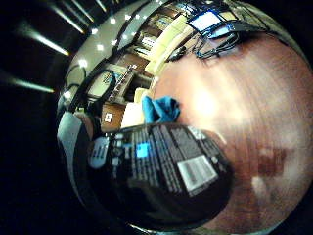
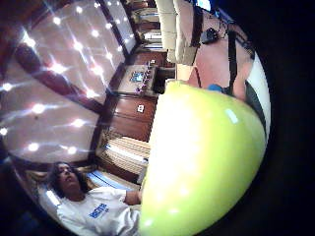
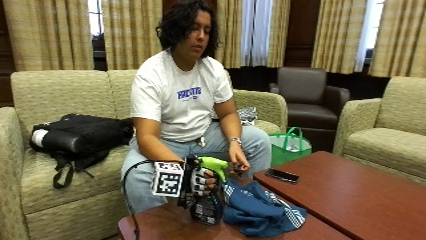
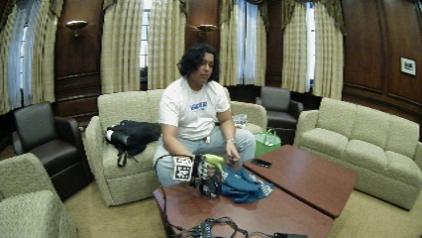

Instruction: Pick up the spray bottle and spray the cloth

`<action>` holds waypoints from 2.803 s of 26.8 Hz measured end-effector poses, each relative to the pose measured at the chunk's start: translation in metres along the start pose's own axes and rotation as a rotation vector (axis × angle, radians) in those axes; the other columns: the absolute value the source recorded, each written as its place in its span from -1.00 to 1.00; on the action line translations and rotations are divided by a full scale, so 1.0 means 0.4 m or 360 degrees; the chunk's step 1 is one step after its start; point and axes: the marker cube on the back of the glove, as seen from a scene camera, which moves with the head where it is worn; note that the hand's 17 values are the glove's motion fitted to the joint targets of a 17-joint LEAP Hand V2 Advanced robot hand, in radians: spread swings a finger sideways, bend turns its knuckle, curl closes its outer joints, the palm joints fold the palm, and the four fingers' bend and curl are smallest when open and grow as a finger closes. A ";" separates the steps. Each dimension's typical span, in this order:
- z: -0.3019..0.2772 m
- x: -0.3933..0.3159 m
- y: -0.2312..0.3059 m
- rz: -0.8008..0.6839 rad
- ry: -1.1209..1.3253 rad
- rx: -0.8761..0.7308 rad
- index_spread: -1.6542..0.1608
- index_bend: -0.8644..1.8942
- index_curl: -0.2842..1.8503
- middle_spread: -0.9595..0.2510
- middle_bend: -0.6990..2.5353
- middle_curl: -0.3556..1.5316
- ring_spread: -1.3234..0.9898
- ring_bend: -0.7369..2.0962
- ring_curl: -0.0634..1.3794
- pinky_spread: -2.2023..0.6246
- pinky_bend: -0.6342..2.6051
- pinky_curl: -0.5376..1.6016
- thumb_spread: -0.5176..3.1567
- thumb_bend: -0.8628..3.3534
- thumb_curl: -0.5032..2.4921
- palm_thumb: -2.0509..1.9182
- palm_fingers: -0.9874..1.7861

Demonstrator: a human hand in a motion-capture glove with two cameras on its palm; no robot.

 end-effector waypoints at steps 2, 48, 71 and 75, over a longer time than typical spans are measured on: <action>-0.003 -0.003 0.008 -0.0032 0.0001 0.0042 0.50 -0.21 -0.40 0.24 -0.28 -0.12 -0.05 -0.08 -0.33 0.39 -0.42 -0.16 -0.38 -0.60 -0.31 0.53 0.69; -0.036 -0.609 -0.159 -0.0284 0.1642 -0.0796 0.56 -0.03 -0.21 0.27 -0.15 -0.04 -0.05 0.00 -0.22 0.32 -0.34 -0.11 -0.72 -0.60 -0.21 0.53 0.71; 0.336 -0.124 0.019 -0.0124 0.2836 -0.1376 0.55 -0.04 -0.19 0.26 -0.15 -0.04 -0.05 0.01 -0.21 0.34 -0.34 -0.11 -0.71 -0.60 -0.19 0.53 0.70; 0.338 -0.107 0.023 -0.0062 0.2767 -0.1403 0.55 -0.04 -0.19 0.26 -0.15 -0.04 -0.05 0.01 -0.22 0.34 -0.34 -0.11 -0.71 -0.60 -0.19 0.53 0.70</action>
